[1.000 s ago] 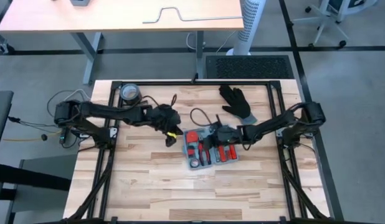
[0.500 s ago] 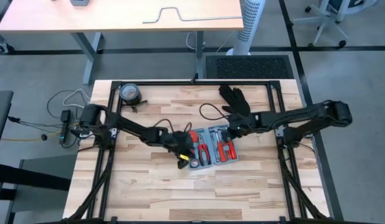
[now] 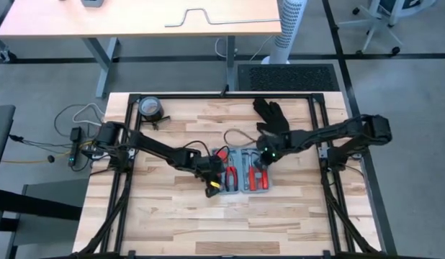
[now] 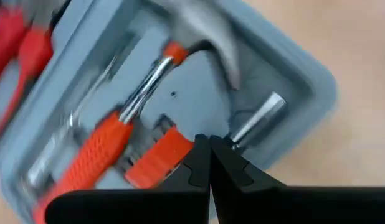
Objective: Prefit tool cases
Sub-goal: Open the gray toolbox
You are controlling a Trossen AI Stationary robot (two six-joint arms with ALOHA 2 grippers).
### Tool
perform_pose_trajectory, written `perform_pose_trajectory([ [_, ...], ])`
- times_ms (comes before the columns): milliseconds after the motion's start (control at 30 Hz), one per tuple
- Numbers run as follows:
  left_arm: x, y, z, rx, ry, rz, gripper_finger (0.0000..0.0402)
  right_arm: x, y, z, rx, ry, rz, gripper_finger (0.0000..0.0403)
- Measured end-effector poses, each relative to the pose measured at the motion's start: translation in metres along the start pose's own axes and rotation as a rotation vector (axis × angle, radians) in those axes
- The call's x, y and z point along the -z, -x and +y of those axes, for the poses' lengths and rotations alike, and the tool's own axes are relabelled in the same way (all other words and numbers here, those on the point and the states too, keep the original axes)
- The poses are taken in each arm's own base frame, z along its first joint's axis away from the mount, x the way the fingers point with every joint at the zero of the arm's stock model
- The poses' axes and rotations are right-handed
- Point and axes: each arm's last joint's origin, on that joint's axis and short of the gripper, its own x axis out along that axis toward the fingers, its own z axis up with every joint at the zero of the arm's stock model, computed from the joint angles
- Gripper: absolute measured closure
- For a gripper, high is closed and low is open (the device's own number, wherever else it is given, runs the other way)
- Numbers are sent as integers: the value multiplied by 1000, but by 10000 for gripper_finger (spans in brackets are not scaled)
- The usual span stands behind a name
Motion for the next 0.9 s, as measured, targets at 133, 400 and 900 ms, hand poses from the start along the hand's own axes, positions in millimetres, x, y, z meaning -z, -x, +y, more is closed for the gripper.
perform_pose_trajectory([
  [133,-7,1,18,-92,-22,-38,402,20,1,21,-82,35,65,392],
  [400,-32,30,36,-182,21,-189,401,59,19,60,-181,33,-24,392],
  [900,-16,21,-21,-172,128,-309,402,43,49,-9,94,-81,-154,392],
])
